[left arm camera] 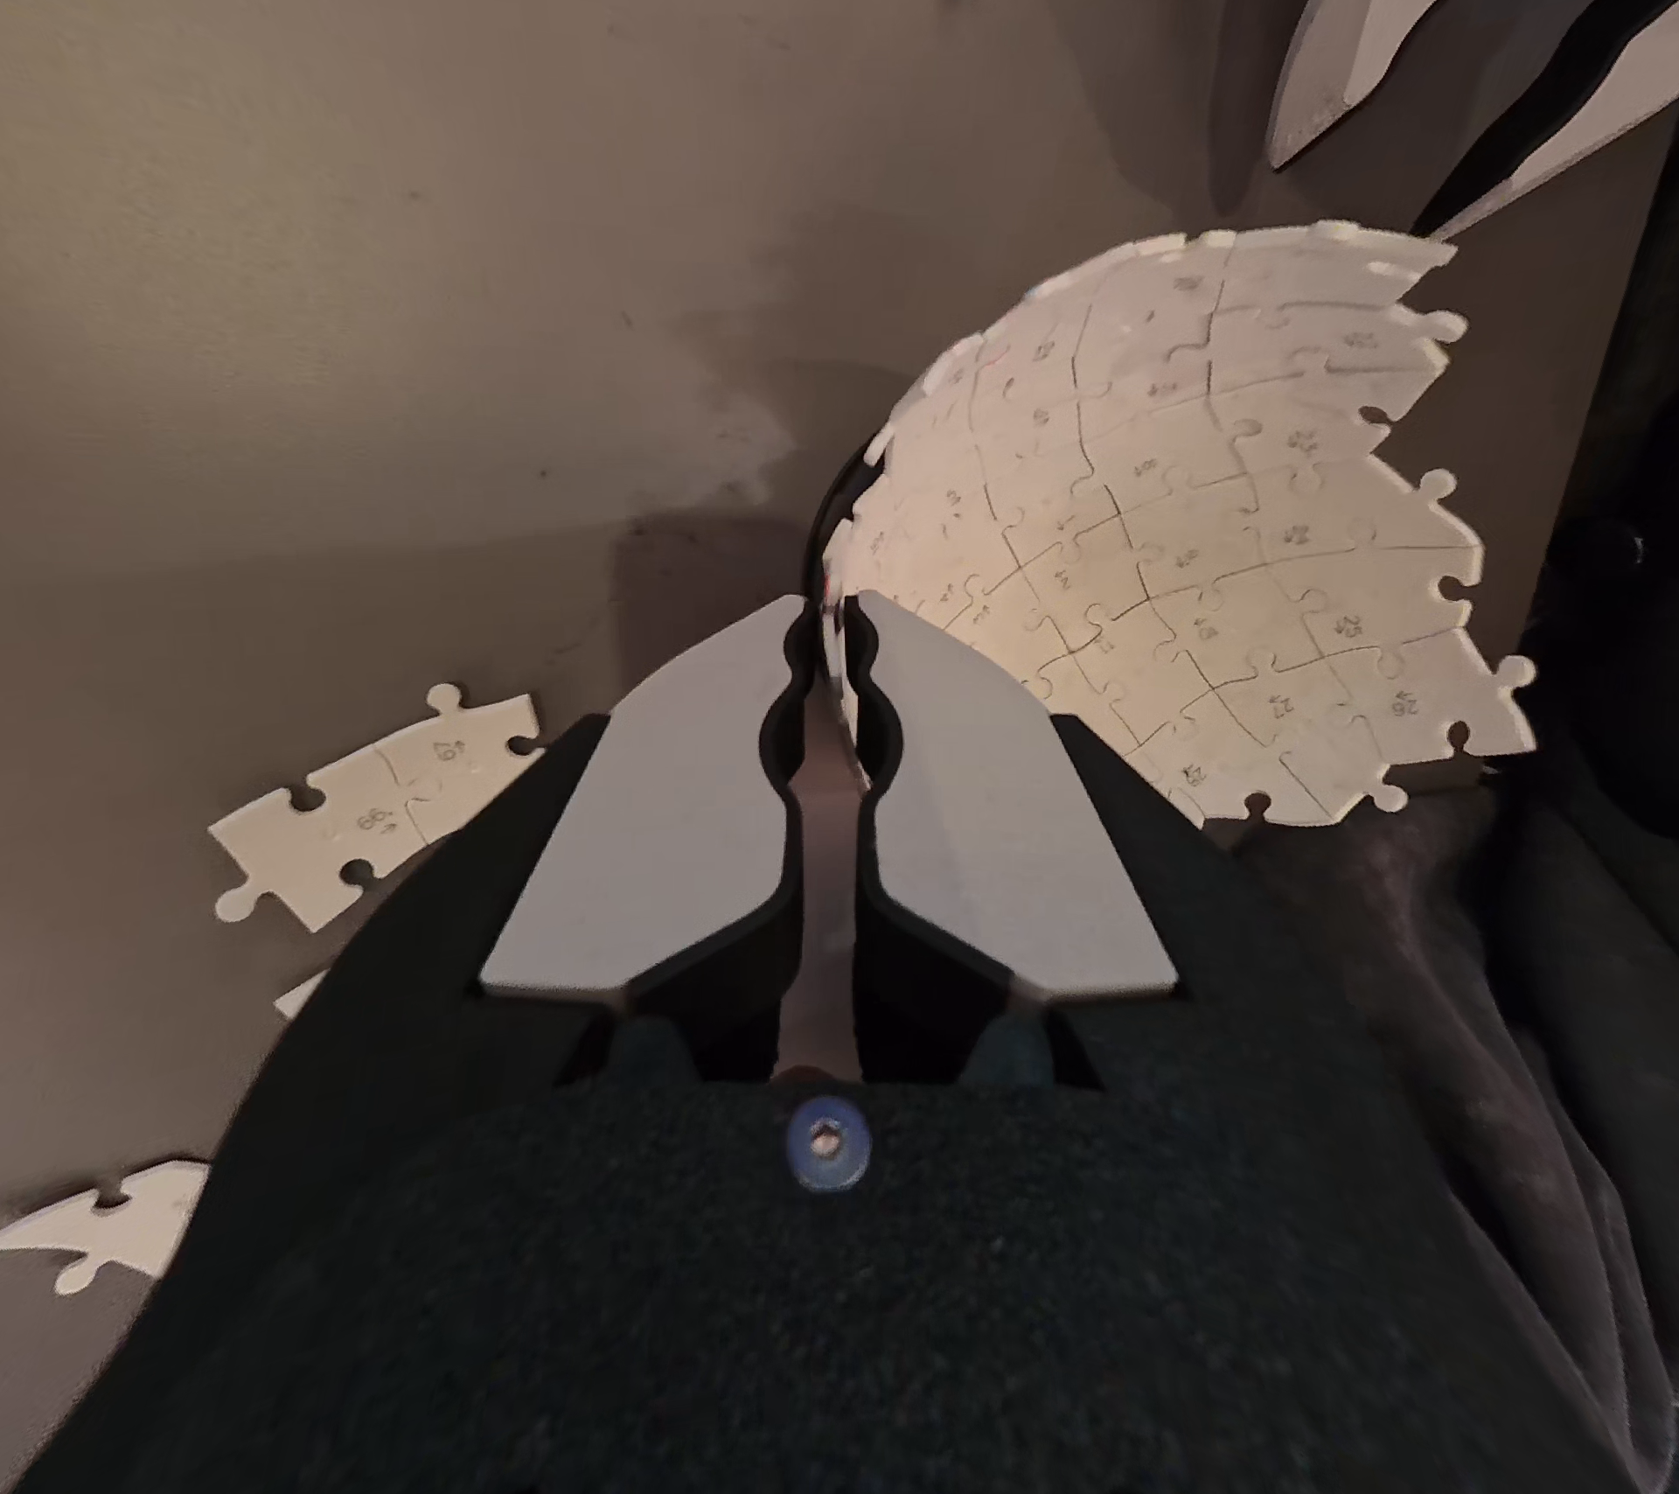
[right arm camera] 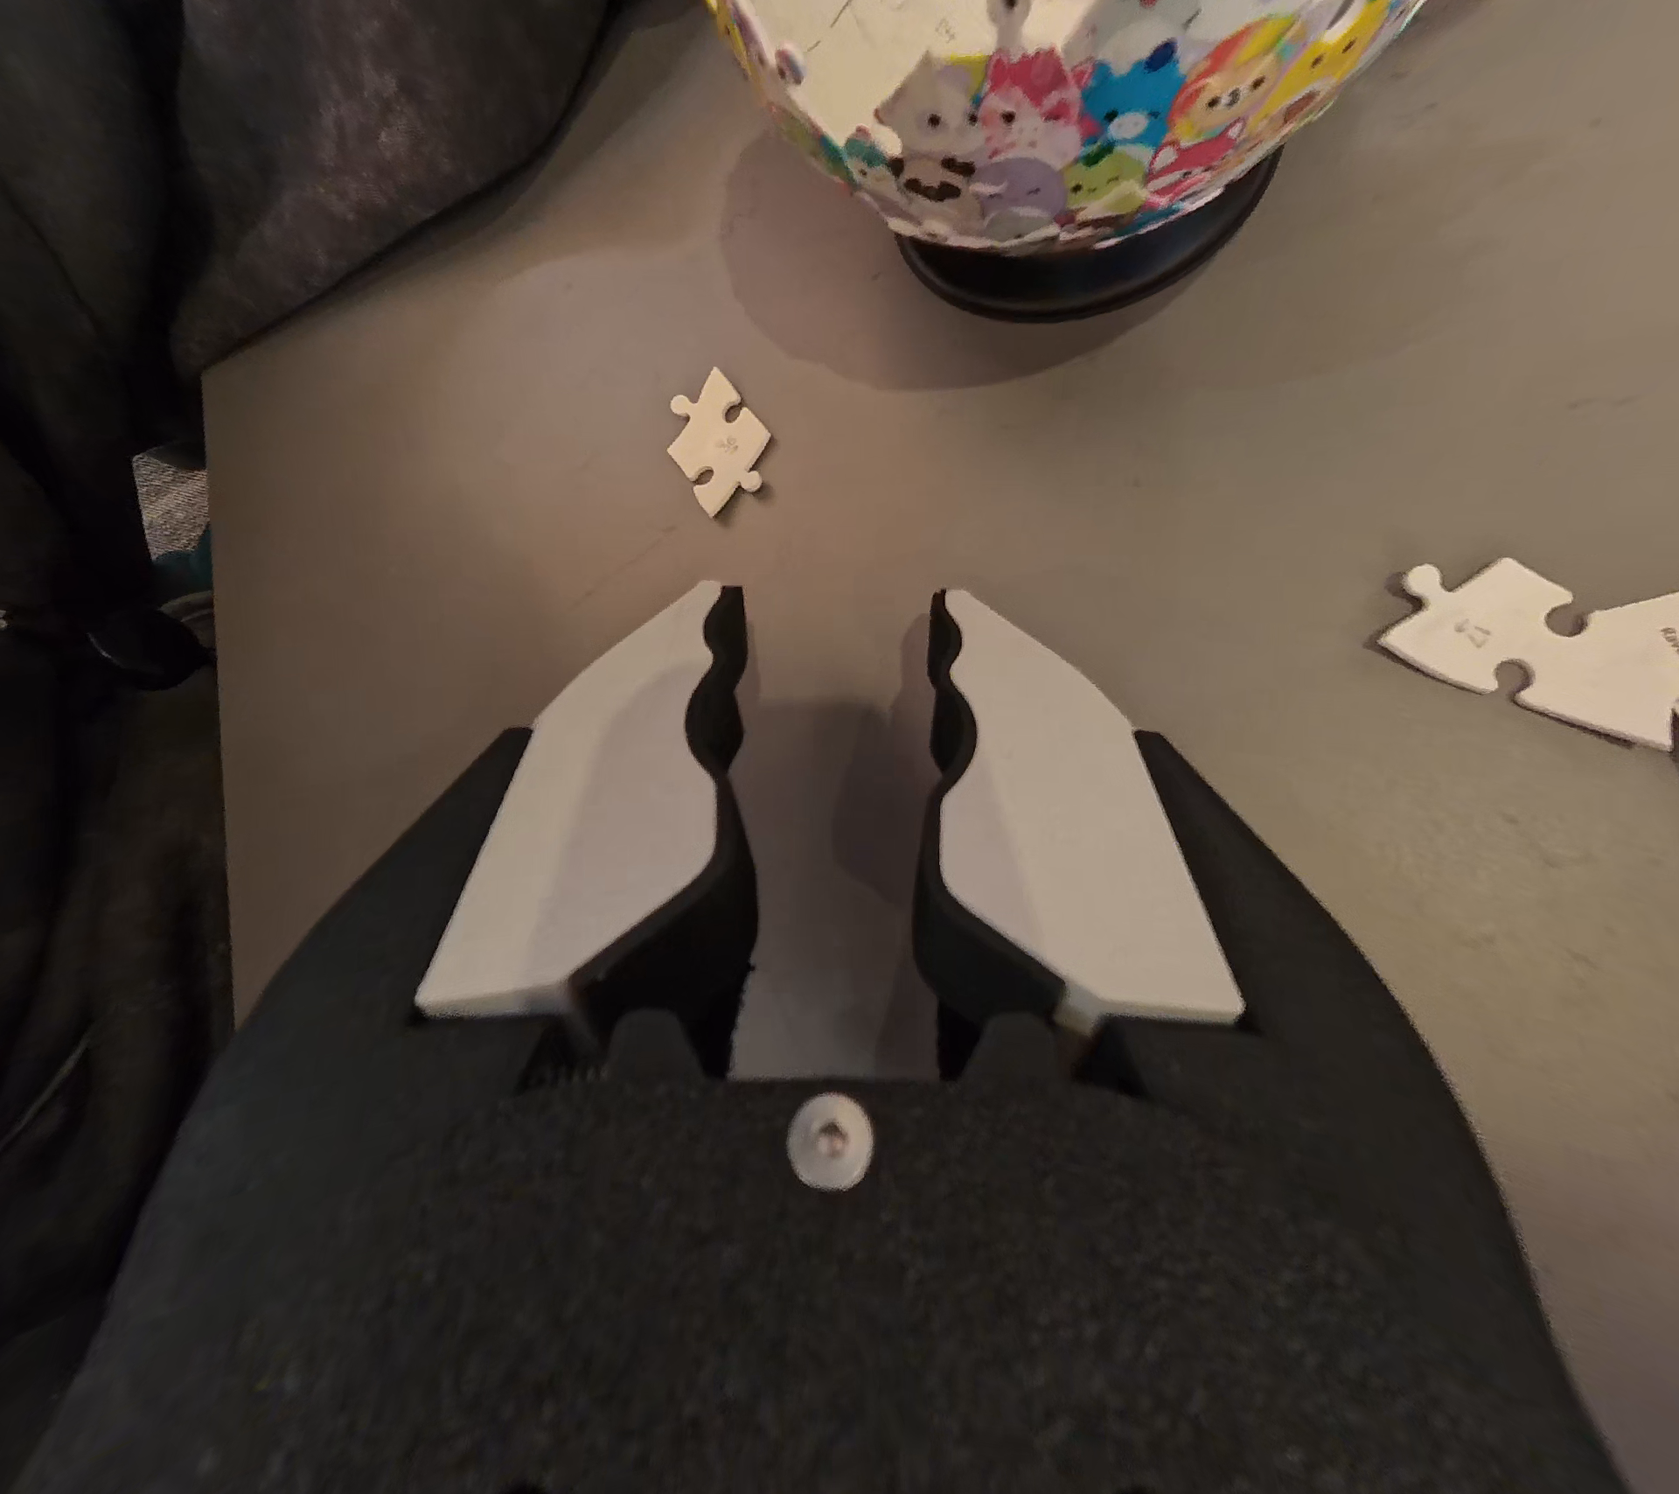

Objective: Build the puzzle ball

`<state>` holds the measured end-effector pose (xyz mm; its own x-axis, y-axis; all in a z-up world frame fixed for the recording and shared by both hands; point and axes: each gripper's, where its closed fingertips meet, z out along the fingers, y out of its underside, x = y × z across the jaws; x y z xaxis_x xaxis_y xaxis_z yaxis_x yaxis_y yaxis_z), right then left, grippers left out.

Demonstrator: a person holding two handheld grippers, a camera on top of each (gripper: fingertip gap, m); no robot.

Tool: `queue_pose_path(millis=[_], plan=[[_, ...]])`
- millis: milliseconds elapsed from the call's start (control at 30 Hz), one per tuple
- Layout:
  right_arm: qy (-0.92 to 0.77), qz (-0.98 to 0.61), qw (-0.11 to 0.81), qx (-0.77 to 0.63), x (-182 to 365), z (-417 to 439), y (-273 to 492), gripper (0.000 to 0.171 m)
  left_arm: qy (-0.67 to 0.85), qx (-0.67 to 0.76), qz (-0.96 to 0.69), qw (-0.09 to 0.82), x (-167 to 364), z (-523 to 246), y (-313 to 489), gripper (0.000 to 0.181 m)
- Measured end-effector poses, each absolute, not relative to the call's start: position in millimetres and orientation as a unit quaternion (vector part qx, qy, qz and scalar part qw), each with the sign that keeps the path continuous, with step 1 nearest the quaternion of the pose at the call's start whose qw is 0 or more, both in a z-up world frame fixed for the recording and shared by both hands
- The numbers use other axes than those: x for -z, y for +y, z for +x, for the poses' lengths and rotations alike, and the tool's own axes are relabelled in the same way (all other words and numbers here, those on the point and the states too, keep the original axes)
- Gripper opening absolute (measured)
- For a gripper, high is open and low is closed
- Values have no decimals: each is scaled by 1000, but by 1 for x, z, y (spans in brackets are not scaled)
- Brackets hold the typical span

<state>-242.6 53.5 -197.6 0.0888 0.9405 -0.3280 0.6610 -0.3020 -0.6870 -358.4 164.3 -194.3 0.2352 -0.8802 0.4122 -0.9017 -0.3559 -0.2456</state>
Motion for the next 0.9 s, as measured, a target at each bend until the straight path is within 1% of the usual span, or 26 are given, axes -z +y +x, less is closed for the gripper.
queue_pose_path(millis=[433,533,600,800,900], plan=[[-568,-713,168,-376,202,-243,47,38,-590,-185,786,-1,193,-362,169,6],[-568,-713,166,-376,203,-242,47,39,-581,-192,791,-17,188,-360,174,16],[-567,-714,166,-376,203,-242,47,39,-572,-203,794,-21,183,-359,175,16],[-566,-714,164,-377,203,-242,48,39,-575,-188,796,-16,183,-365,173,3],[-568,-714,162,-376,204,-242,47,39,-572,-180,800,-11,183,-365,173,2]])
